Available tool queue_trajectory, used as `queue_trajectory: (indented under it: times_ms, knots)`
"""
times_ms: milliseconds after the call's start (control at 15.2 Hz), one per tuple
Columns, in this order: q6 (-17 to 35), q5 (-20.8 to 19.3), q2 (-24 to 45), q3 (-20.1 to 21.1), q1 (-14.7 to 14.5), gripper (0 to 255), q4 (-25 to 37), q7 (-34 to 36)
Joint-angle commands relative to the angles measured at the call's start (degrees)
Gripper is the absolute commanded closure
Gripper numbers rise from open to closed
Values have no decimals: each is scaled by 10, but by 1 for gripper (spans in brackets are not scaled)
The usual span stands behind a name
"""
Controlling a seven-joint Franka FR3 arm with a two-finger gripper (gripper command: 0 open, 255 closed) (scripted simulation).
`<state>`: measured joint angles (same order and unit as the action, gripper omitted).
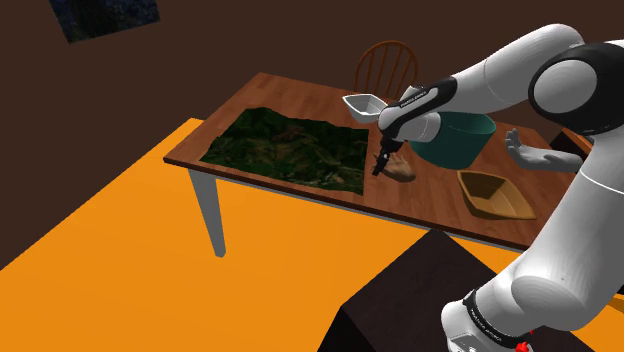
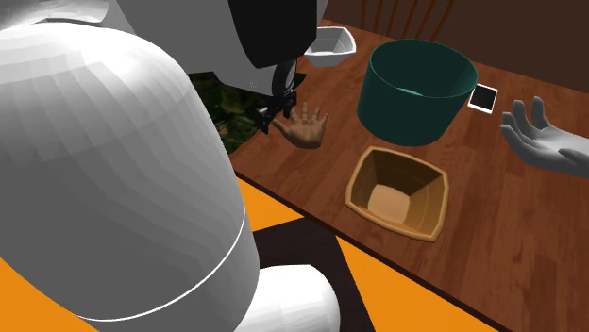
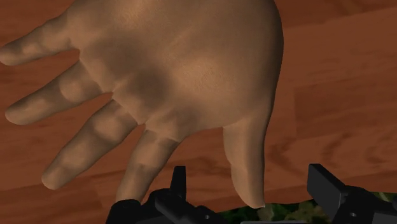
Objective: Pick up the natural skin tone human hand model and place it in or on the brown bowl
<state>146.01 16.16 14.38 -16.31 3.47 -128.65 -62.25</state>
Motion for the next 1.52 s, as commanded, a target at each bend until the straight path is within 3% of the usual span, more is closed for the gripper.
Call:
queue_trajectory:
  times_ms: [0, 330, 396, 990, 1452]
  knots:
    - [2, 1, 2, 1, 0, 0, 0, -1]
    - [2, 1, 1, 1, 0, 0, 0, -1]
    - [2, 1, 1, 1, 0, 255, 0, -1]
    - [2, 1, 2, 1, 0, 255, 0, -1]
    - [-43, -31, -41, -11, -7, 255, 6, 24]
